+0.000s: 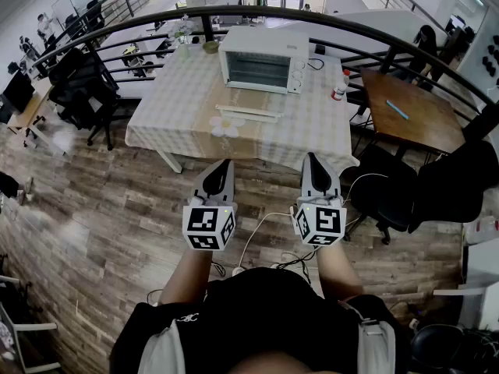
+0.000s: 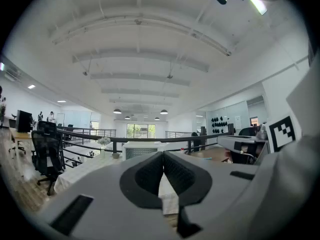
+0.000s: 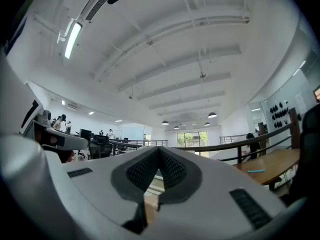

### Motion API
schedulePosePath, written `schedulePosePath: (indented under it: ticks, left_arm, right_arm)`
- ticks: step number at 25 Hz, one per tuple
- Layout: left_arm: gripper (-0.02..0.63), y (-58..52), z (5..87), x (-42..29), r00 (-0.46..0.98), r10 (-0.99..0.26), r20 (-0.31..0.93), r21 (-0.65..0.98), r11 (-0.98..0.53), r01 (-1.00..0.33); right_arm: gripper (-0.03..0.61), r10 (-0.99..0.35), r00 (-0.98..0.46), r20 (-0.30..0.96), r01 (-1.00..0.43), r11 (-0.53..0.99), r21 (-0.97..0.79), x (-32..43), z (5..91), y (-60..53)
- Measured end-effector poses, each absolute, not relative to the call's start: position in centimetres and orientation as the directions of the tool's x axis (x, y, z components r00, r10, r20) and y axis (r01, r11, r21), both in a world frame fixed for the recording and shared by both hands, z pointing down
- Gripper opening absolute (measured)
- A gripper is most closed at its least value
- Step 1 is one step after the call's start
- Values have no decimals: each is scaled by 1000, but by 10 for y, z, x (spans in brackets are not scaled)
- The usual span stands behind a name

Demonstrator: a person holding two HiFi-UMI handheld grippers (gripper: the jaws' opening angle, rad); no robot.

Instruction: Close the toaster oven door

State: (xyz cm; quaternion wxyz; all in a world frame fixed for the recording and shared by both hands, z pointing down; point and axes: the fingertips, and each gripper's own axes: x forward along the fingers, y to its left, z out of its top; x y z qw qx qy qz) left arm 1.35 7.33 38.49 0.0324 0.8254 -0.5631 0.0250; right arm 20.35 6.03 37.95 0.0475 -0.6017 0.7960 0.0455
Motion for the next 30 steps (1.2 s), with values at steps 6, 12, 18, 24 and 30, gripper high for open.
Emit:
schedulePosePath:
  ticks: [6,12,18,24,30]
  left_arm:
    - [14,86,390,2,357,-931,82,31,-356,-934]
    - [14,88,391,-3,362,-929,76,36,-360,-932]
    - [14,88,387,-7,374,-925,61,40,-372,-927]
    - [14,87,386,-18,394,-918,42,41,-392,-919]
    - [14,91,390,-40,419,-908,24,41,-418,-907]
  right_arm:
    - [-7,-955,-282,-96,-959,281,16,194,384,67]
    - [-6,-958,-250,-142,-968,249,24,191,378,71]
    - [-6,-960,-243,-139,-970,241,27,183,377,69]
    - [-8,-963,-234,-136,-972,231,35,168,379,68]
    - [-8,-966,-222,-133,-975,221,21,144,385,75]
